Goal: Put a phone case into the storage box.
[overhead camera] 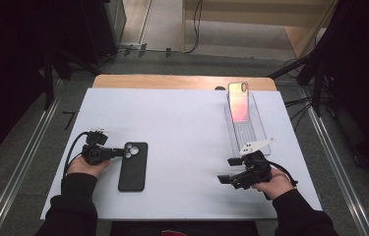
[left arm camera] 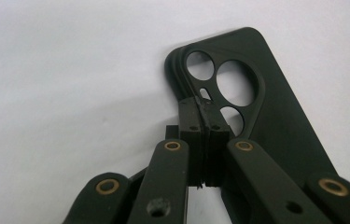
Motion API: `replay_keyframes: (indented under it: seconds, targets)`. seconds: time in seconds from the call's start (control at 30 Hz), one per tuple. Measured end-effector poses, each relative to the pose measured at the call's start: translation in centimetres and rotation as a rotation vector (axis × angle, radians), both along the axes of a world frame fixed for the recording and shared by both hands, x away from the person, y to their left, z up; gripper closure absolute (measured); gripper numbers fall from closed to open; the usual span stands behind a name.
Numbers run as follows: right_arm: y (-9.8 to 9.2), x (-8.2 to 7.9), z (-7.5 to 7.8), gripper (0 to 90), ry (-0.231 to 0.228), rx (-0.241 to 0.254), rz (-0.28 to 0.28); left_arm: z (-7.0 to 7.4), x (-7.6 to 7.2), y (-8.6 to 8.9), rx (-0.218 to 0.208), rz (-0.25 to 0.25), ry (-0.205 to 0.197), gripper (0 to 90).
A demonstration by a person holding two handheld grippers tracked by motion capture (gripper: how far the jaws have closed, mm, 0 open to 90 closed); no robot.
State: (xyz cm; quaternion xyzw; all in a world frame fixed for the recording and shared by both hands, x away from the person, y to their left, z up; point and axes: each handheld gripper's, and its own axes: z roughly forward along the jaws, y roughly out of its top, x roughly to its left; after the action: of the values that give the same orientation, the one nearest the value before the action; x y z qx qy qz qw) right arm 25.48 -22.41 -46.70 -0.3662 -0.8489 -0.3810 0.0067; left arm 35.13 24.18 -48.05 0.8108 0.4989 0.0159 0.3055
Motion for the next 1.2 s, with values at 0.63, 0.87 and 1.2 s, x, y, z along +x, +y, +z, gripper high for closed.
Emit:
replay_keyframes:
  seconds: [0.63,0.87,1.2]
  targets:
    - [-0.4,-0.8,-0.4,18.0,0.008,-0.019,-0.019,-0.6,2.6,-4.3,-0.033,-0.077,-0.009,88.9]
    - [-0.5,-1.1,-0.5,18.0,0.006,-0.029,-0.027,0.3,2.7,-3.9,-0.094,-0.081,-0.037,80.7]
    - [-0.9,-0.9,-0.5,18.0,0.002,-0.032,-0.049,2.8,0.4,-3.5,-0.193,-0.152,-0.076,49.4]
